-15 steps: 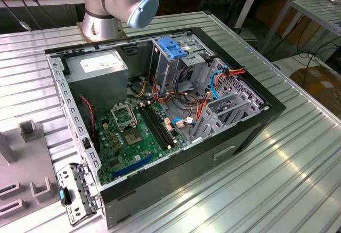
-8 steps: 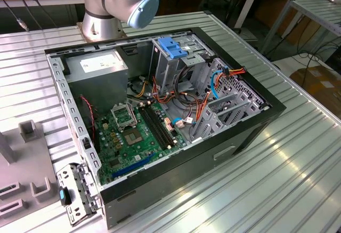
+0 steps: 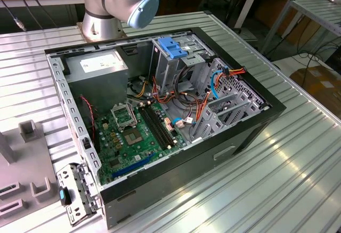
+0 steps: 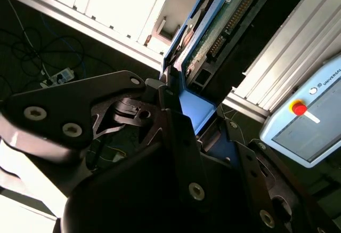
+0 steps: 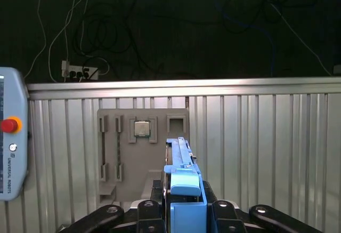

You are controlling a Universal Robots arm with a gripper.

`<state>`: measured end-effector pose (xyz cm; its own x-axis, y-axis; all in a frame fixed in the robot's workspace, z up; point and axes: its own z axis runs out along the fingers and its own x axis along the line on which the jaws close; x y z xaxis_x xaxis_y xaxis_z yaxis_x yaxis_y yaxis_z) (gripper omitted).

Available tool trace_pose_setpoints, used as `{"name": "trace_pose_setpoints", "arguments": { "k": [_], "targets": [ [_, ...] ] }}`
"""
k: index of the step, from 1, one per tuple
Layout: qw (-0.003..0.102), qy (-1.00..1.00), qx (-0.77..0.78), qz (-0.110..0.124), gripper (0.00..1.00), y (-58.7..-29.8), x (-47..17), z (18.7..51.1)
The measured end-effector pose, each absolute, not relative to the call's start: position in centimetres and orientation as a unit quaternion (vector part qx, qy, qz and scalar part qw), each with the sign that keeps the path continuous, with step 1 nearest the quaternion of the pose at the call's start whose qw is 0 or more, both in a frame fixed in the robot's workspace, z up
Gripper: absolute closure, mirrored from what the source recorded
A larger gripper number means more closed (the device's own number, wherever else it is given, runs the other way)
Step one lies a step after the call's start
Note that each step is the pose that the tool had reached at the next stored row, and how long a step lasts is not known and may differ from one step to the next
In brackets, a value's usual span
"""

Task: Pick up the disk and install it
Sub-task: 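Pick up the disk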

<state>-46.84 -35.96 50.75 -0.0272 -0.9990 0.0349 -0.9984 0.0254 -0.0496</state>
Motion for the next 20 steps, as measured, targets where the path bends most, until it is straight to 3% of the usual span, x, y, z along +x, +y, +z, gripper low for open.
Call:
{"name": "trace_pose_setpoints", "arguments": {
  "k": [20],
  "targets": [
    [0.005,0.716,-0.697,-0.030,0.63,-36.0,-46.8,52.0]
  ]
}}
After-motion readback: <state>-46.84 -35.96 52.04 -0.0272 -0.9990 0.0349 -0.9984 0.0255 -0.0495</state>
